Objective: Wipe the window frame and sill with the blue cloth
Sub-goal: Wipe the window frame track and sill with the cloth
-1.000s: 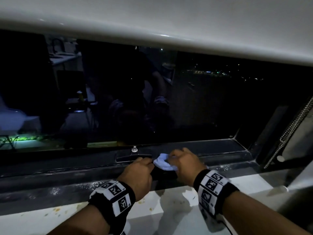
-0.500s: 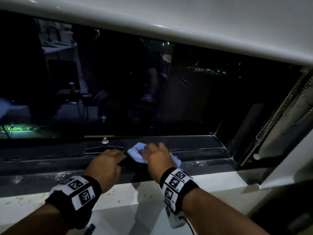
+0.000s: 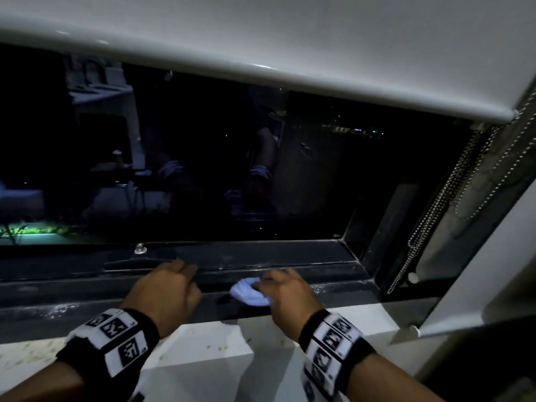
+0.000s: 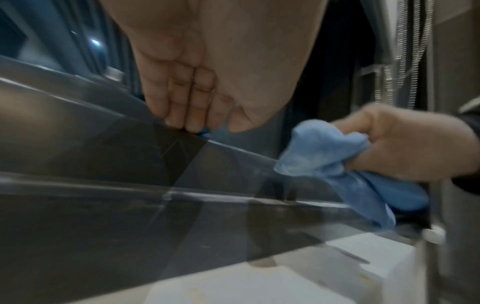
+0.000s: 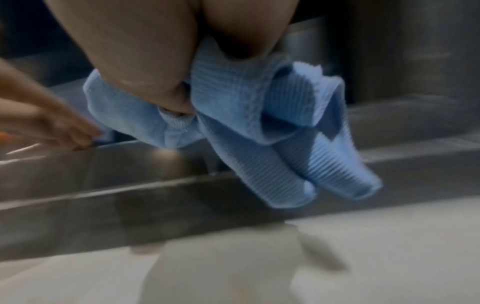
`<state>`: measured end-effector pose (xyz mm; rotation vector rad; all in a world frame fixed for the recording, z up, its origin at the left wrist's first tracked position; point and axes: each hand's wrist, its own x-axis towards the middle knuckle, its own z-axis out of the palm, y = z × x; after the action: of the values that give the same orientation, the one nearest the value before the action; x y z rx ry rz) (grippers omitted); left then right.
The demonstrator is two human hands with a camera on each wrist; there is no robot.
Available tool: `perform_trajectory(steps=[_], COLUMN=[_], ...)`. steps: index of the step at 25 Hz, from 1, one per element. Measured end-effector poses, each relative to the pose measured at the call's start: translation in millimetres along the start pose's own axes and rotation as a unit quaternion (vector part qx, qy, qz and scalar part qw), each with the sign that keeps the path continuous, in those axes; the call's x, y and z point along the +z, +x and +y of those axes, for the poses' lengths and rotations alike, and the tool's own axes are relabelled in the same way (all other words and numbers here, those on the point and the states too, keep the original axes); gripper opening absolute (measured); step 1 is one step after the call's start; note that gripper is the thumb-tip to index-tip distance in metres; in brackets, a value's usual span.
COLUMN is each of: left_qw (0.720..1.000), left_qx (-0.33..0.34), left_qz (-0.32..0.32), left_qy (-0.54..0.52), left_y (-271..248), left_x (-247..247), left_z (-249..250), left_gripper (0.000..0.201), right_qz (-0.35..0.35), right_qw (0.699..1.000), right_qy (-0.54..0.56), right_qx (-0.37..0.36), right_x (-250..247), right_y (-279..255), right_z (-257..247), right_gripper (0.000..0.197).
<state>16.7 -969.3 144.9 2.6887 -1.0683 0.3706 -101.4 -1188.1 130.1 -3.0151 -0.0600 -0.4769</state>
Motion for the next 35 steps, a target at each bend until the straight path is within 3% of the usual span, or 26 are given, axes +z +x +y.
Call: perform_trajectory(steps=[3, 5, 7, 10, 13, 17, 19, 22, 24, 26, 28, 31, 35], left_qw=[0.996, 0.992, 0.992, 0.994, 0.989, 0.991, 0.992, 0.994, 0.996, 0.998, 0.999, 0.998, 0.997], left_qx=[0.079, 0.125, 0.124, 0.108, 0.130, 0.092, 0.082, 0.068, 0.044, 0.019, 0.013, 0.006, 0.002], left_qz=[0.010, 0.001, -0.008, 0.021, 0.060, 0.095, 0.090, 0.084, 0.082, 0.060, 0.035, 0.023, 0.019], left_qy=[-0.027, -0.025, -0.016, -0.024, -0.025, -0.031, -0.026, -0.018, -0.008, 0.010, 0.029, 0.058, 0.075], left_y=[-10.8, -20.0, -24.6, -21.5, -11.3, 8.3, 18.4, 26.1, 24.7, 22.1, 21.5, 23.1, 24.4], left_x=[16.5, 32.1, 47.1, 61.8, 63.7, 49.8, 42.8, 37.0, 34.5, 32.1, 30.6, 34.6, 33.4], left_z=[42.7, 67.7, 76.7, 79.9, 76.9, 62.2, 57.0, 53.1, 52.8, 51.6, 51.1, 52.3, 56.9], left_gripper=[0.046, 0.041, 0.038, 0.040, 0.042, 0.041, 0.045, 0.049, 0.050, 0.051, 0.051, 0.049, 0.048], right_qz=[0.063, 0.067, 0.046, -0.006, -0.067, -0.107, -0.107, -0.085, -0.058, -0.026, -0.047, -0.059, -0.048], right_qw=[0.987, 0.958, 0.918, 0.891, 0.887, 0.892, 0.919, 0.970, 0.969, 0.942, 0.920, 0.917, 0.953], right_qy=[0.045, 0.065, 0.030, -0.051, -0.109, -0.150, -0.149, -0.046, -0.032, -0.040, -0.096, -0.139, -0.130], right_qx=[0.137, 0.272, 0.393, 0.450, 0.444, 0.412, 0.349, 0.221, 0.236, 0.333, 0.376, 0.369, 0.269], right_x=[3.1, -6.4, -22.6, -23.1, -3.1, -4.9, -5.2, -6.5, -11.7, -14.5, -10.9, 2.6, 9.0], right_y=[-68.7, -99.8, -103.8, -83.7, -67.9, -71.5, -75.8, -90.6, -100.1, -96.2, -83.3, -65.6, -81.1], right_z=[60.4, 101.5, 130.3, 140.7, 135.0, 134.6, 136.3, 141.6, 155.1, 159.8, 149.8, 126.9, 128.8], right_gripper=[0.052, 0.046, 0.036, 0.032, 0.039, 0.045, 0.046, 0.049, 0.051, 0.054, 0.050, 0.046, 0.050])
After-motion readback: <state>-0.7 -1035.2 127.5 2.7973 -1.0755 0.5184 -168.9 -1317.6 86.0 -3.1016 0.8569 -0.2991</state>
